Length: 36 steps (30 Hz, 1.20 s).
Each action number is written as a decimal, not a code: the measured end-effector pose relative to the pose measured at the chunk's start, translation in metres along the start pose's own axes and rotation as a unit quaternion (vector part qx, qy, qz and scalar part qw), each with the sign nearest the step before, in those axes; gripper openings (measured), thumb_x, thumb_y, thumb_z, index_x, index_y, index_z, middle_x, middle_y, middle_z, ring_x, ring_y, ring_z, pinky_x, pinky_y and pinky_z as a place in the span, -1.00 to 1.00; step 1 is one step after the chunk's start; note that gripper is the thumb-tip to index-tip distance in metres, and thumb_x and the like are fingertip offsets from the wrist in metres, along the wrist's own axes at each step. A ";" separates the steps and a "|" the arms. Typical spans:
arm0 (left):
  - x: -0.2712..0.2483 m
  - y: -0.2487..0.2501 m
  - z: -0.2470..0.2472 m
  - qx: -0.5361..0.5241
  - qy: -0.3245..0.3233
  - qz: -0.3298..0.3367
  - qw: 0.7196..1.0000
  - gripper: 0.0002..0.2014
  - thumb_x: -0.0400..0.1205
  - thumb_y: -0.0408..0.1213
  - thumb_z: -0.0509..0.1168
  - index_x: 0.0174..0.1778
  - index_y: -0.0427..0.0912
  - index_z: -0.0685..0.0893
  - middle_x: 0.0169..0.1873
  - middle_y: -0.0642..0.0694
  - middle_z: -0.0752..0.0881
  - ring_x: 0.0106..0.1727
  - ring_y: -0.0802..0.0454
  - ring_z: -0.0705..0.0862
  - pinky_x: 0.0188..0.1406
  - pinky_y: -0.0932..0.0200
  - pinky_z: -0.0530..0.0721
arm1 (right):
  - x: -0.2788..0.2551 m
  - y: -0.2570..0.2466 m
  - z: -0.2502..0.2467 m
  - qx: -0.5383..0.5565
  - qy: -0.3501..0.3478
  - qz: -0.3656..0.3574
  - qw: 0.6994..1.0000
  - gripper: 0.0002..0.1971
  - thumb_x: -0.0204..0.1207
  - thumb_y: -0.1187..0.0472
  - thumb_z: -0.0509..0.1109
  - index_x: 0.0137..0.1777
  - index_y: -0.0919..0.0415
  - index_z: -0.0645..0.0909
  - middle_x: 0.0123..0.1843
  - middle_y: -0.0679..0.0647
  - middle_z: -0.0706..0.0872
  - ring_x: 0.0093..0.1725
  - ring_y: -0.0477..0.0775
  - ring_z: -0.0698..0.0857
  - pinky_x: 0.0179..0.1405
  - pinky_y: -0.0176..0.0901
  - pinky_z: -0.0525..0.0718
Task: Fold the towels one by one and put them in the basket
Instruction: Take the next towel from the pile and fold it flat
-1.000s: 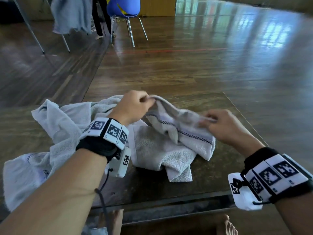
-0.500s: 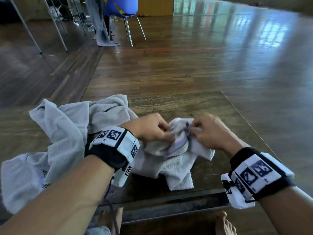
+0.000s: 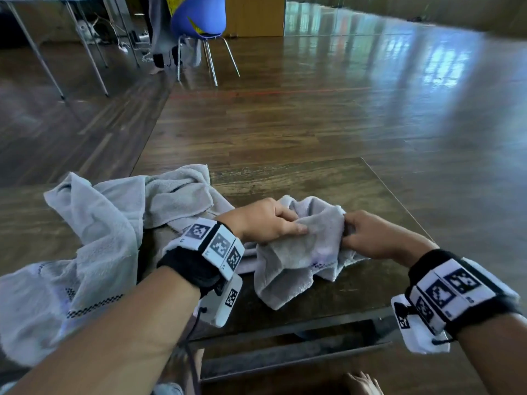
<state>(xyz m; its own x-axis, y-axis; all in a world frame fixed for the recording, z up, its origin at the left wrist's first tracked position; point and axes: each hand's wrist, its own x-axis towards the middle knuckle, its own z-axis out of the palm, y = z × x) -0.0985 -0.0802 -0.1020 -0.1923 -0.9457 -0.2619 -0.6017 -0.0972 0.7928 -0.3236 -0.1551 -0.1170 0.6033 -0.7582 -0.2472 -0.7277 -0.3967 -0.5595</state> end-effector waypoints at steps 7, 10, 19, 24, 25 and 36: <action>0.004 0.013 0.016 0.065 -0.001 0.015 0.998 -0.74 0.61 -0.06 0.45 -0.21 -0.21 0.82 -0.44 0.17 0.68 -0.35 0.29 0.60 -0.22 0.30 0.58 | -0.011 -0.013 -0.002 0.083 0.073 -0.073 0.991 -0.65 0.37 0.44 0.29 -0.32 -0.04 0.75 -0.49 -0.10 0.66 -0.47 -0.17 0.55 -0.47 -0.24 0.52; 0.002 0.033 0.000 0.043 0.018 0.027 0.999 -0.74 0.62 -0.11 0.46 -0.38 -0.10 0.79 -0.55 0.21 0.67 -0.47 0.32 0.59 -0.40 0.39 0.54 | -0.006 -0.021 -0.023 0.101 0.099 -0.102 0.985 -0.69 0.21 0.35 0.24 -0.27 0.02 0.78 -0.43 -0.10 0.73 -0.43 -0.21 0.60 -0.42 -0.18 0.59; 0.046 0.106 -0.140 0.244 0.418 0.072 0.872 -0.71 0.67 -0.21 0.31 -0.23 -0.39 0.71 -0.15 -0.55 0.68 0.03 -0.45 0.71 -0.25 -0.08 0.53 | 0.100 -0.095 -0.176 0.095 0.458 -0.134 0.874 -0.83 0.61 0.30 0.43 0.10 0.10 0.80 0.02 -0.02 0.78 0.00 -0.16 0.70 -0.13 -0.62 0.53; 0.035 0.085 -0.177 0.309 0.459 0.050 0.831 -0.75 0.65 -0.20 0.30 -0.15 -0.27 0.82 -0.32 -0.34 0.71 -0.17 -0.31 0.70 -0.22 -0.05 0.62 | 0.106 -0.065 -0.191 0.067 0.492 -0.015 0.868 -0.85 0.63 0.20 0.47 0.07 -0.05 0.82 0.46 0.12 0.58 0.33 0.36 0.64 0.38 0.10 0.65; 0.034 0.080 -0.177 0.313 0.452 0.050 0.834 -0.72 0.67 -0.14 0.31 -0.12 -0.25 0.83 -0.28 -0.32 0.75 -0.14 -0.30 0.71 -0.22 -0.06 0.66 | 0.107 -0.059 -0.187 0.070 0.490 0.004 0.869 -0.88 0.63 0.16 0.49 0.05 -0.10 0.82 0.46 0.15 0.52 0.34 0.42 0.61 0.38 0.14 0.64; 0.054 0.057 -0.147 0.099 0.413 0.023 0.905 -0.84 0.71 -0.30 0.34 0.00 -0.17 0.86 -0.10 -0.20 0.79 -0.13 -0.17 0.74 -0.14 0.12 0.69 | 0.123 -0.021 -0.155 0.147 0.429 -0.023 0.891 -0.76 0.55 0.28 0.55 -0.24 -0.09 0.71 -0.10 0.04 0.79 -0.03 0.12 0.77 -0.02 -0.10 0.73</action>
<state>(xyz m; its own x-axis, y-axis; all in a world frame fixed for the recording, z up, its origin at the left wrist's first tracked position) -0.0290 -0.1828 0.0094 0.3746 -0.8645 0.3352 -0.7507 -0.0707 0.6568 -0.2840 -0.3202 -0.0133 0.0671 -0.9114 0.4060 -0.5151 -0.3802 -0.7682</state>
